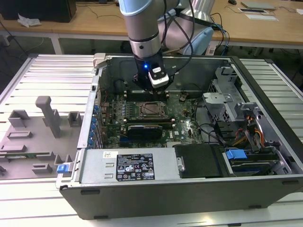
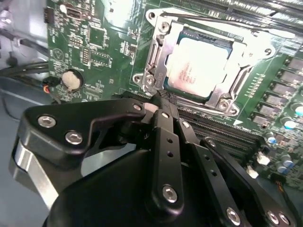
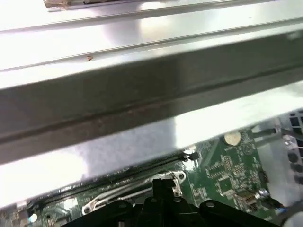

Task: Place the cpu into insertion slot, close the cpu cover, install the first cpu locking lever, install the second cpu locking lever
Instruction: 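Install the first cpu locking lever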

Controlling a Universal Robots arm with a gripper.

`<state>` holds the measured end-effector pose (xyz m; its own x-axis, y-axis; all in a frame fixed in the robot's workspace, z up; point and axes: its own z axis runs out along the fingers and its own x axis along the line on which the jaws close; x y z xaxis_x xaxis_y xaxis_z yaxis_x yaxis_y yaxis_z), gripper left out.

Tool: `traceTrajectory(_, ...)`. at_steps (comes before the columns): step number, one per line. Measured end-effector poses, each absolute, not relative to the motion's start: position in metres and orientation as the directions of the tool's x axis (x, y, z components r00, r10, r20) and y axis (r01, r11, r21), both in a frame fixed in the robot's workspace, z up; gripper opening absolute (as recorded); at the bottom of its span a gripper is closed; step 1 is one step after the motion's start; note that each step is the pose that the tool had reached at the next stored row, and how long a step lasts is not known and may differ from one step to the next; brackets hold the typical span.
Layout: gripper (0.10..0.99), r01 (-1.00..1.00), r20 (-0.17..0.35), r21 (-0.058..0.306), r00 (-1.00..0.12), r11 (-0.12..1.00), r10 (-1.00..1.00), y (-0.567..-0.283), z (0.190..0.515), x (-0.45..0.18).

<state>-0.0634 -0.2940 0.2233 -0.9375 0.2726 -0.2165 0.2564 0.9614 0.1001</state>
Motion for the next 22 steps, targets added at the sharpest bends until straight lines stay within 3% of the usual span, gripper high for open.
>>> traceTrajectory(5,0.106,0.258,-0.215,0.098,-0.938,0.961,0.273,-0.2940,0.2247,-0.0634)
traceTrajectory(7,0.106,0.261,-0.186,0.090,-0.944,0.961,0.273,-0.2940,0.2246,-0.0628)
traceTrajectory(9,0.106,0.266,-0.125,0.073,-0.954,0.961,0.273,-0.2940,0.2244,-0.0609)
traceTrajectory(16,0.106,0.265,-0.125,0.067,-0.954,0.962,0.272,-0.2962,0.2243,-0.0609)
traceTrajectory(22,0.106,0.258,-0.131,0.023,-0.957,0.966,0.259,-0.3035,0.2243,-0.0609)
